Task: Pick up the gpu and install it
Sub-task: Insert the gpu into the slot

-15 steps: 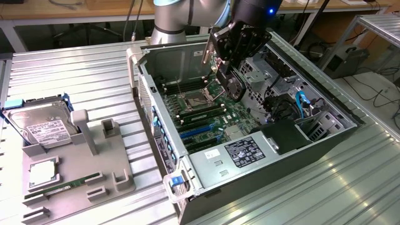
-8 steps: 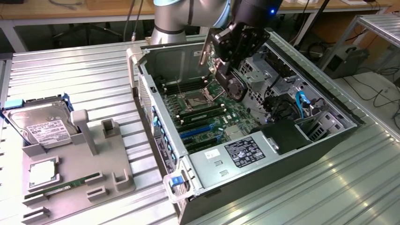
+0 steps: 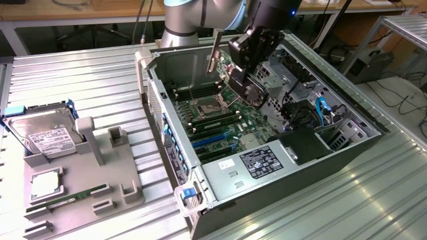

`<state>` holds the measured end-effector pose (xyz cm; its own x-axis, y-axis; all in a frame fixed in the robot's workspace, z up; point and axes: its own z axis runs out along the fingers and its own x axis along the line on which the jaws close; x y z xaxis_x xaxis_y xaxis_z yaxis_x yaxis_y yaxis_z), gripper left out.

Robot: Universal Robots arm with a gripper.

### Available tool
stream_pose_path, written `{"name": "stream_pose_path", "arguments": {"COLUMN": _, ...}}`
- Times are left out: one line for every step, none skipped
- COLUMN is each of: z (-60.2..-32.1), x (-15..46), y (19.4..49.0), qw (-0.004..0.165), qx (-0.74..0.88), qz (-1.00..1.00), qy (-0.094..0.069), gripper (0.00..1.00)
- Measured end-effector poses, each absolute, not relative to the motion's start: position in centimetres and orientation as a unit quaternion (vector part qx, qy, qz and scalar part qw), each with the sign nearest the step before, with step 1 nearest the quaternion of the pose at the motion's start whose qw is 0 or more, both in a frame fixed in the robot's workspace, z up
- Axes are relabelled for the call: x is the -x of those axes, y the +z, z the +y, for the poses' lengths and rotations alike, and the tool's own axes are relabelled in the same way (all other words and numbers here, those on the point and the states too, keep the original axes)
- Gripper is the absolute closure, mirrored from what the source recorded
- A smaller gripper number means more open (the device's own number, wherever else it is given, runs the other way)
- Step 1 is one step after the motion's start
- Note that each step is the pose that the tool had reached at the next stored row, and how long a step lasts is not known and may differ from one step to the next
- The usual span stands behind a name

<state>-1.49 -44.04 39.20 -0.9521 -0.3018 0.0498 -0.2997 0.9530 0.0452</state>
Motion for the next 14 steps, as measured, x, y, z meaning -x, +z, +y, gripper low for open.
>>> {"name": "stream_pose_path", "arguments": {"z": -44.03, "x": 1.49, "y": 39.16, "qw": 0.028, "qx": -0.164, "qz": -0.986, "qy": -0.018, "gripper": 0.74}}
{"name": "stream_pose_path", "arguments": {"z": -44.03, "x": 1.49, "y": 39.13, "qw": 0.029, "qx": -0.176, "qz": -0.984, "qy": -0.018, "gripper": 0.74}}
{"name": "stream_pose_path", "arguments": {"z": -44.04, "x": 1.49, "y": 39.09, "qw": 0.029, "qx": -0.188, "qz": -0.982, "qy": -0.018, "gripper": 0.74}}
{"name": "stream_pose_path", "arguments": {"z": -44.04, "x": 1.49, "y": 39.05, "qw": 0.029, "qx": -0.2, "qz": -0.979, "qy": -0.017, "gripper": 0.74}}
{"name": "stream_pose_path", "arguments": {"z": -44.04, "x": 1.49, "y": 39.01, "qw": 0.029, "qx": -0.212, "qz": -0.977, "qy": -0.017, "gripper": 0.74}}
{"name": "stream_pose_path", "arguments": {"z": -44.04, "x": 1.49, "y": 38.97, "qw": 0.029, "qx": -0.222, "qz": -0.974, "qy": -0.016, "gripper": 0.74}}
{"name": "stream_pose_path", "arguments": {"z": -44.03, "x": 1.49, "y": 38.92, "qw": 0.03, "qx": -0.233, "qz": -0.972, "qy": -0.016, "gripper": 0.74}}
{"name": "stream_pose_path", "arguments": {"z": -44.03, "x": 1.48, "y": 38.88, "qw": 0.03, "qx": -0.242, "qz": -0.97, "qy": -0.016, "gripper": 0.74}}
{"name": "stream_pose_path", "arguments": {"z": -44.03, "x": 1.48, "y": 38.81, "qw": 0.03, "qx": -0.256, "qz": -0.966, "qy": -0.015, "gripper": 0.74}}
{"name": "stream_pose_path", "arguments": {"z": -44.03, "x": 1.48, "y": 38.73, "qw": 0.03, "qx": -0.272, "qz": -0.962, "qy": -0.015, "gripper": 0.74}}
{"name": "stream_pose_path", "arguments": {"z": -44.03, "x": 1.48, "y": 38.66, "qw": 0.03, "qx": -0.283, "qz": -0.958, "qy": -0.015, "gripper": 0.74}}
{"name": "stream_pose_path", "arguments": {"z": -44.03, "x": 1.49, "y": 38.62, "qw": 0.03, "qx": -0.291, "qz": -0.956, "qy": -0.014, "gripper": 0.74}}
{"name": "stream_pose_path", "arguments": {"z": -44.03, "x": 1.48, "y": 38.57, "qw": 0.031, "qx": -0.3, "qz": -0.953, "qy": -0.014, "gripper": 0.74}}
{"name": "stream_pose_path", "arguments": {"z": -44.03, "x": 1.48, "y": 38.53, "qw": 0.031, "qx": -0.308, "qz": -0.951, "qy": -0.014, "gripper": 0.74}}
